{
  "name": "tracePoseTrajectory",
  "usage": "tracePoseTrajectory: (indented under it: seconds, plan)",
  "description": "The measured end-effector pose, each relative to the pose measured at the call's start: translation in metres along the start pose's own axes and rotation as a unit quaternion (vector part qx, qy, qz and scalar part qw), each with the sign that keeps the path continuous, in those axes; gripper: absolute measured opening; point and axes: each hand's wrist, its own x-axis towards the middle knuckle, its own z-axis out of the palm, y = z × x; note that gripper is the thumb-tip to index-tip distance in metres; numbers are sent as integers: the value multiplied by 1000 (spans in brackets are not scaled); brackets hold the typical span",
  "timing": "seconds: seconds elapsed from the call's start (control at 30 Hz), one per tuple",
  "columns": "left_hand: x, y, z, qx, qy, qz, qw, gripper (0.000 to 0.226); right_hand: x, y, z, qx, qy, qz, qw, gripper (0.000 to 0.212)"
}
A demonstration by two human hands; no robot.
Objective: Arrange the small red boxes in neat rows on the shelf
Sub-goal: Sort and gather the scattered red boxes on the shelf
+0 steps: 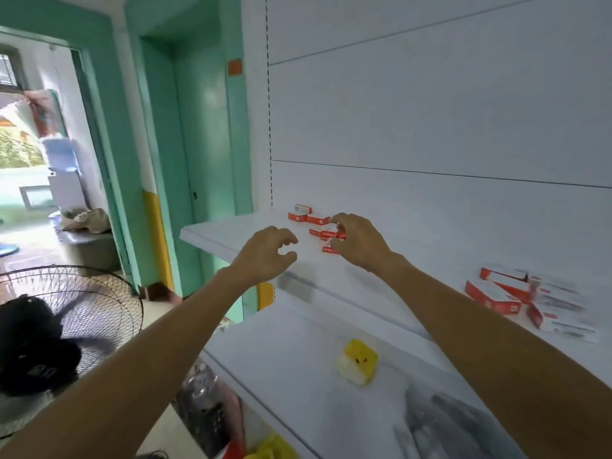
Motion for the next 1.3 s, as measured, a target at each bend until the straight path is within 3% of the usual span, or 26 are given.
tracePoseTrajectory:
  seconds: [0.4, 0.87, 1.3]
  plan:
    - [52, -108, 17, -56, -23, -7, 998, 27, 90, -11, 75, -27, -16, 30, 999, 44]
    - [211, -195, 67, -69, -50, 22, 996, 30, 244, 50, 112, -59, -7, 86, 995, 45]
    - [328, -243, 109, -125, -131, 154, 971, 32, 293, 76, 135, -132, 26, 190, 973, 42]
